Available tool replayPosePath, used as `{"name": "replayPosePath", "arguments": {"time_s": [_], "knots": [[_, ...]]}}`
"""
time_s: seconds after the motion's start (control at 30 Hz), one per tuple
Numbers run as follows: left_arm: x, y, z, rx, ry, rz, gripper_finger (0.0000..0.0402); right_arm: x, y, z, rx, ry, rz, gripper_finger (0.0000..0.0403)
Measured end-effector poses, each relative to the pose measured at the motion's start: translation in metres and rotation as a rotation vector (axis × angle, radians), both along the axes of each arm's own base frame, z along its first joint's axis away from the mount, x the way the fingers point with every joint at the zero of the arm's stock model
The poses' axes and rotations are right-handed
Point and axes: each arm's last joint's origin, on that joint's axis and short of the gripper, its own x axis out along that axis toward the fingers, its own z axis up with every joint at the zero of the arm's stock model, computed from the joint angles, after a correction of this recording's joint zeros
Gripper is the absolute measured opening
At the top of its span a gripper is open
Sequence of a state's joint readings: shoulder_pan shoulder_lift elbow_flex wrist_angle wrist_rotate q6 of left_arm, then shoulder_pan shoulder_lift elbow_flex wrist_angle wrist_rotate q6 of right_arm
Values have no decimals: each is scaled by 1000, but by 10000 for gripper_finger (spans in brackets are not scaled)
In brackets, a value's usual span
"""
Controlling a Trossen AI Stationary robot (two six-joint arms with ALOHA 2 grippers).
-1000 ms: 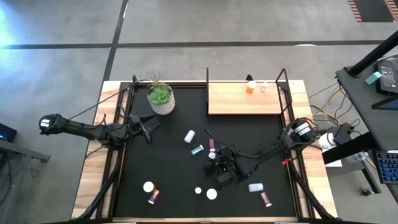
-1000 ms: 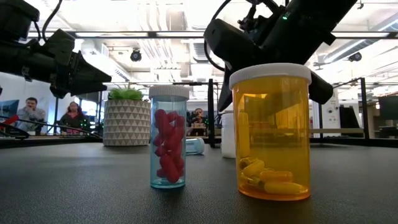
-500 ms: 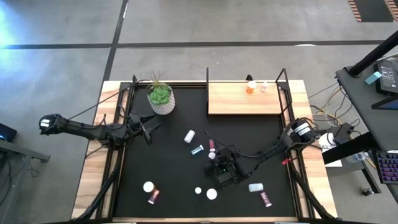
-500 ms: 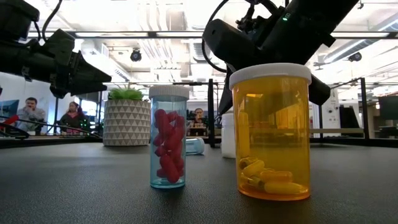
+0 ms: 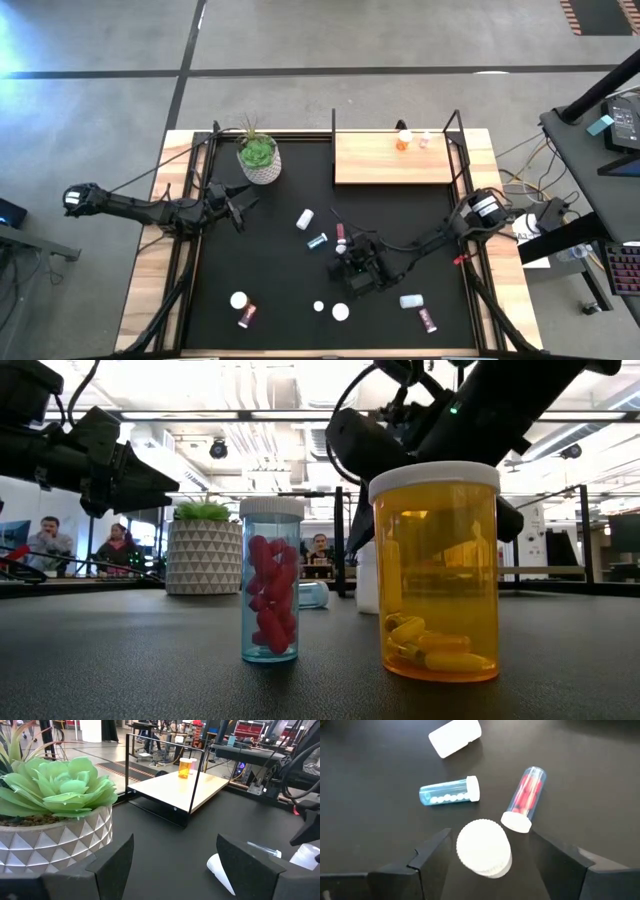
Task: Pick and place medicine bottles onto shelf by color
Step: Put the middle white pill bottle on the shelf
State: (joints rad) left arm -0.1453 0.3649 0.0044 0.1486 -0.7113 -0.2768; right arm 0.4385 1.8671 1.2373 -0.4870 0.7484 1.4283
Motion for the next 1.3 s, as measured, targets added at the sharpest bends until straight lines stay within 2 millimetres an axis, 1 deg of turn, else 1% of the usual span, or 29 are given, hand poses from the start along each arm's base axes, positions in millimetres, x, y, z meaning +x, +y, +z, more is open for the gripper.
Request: {"name": "replayPosePath", "arguments": {"time_s": [0.17, 0.47, 0.93, 1.3], "knots": [[0, 0, 0, 0, 1, 0, 270, 1, -2, -1, 22, -18, -24, 237], [0, 0, 0, 0, 0, 0, 270, 2, -1, -1, 37, -31, -14, 201], [0, 0, 0, 0, 0, 0, 270, 3, -1, -1, 54, -57, -30, 159], [0, 0, 0, 0, 0, 0, 270, 3, -1, -1, 55, -62, -47, 155]]}}
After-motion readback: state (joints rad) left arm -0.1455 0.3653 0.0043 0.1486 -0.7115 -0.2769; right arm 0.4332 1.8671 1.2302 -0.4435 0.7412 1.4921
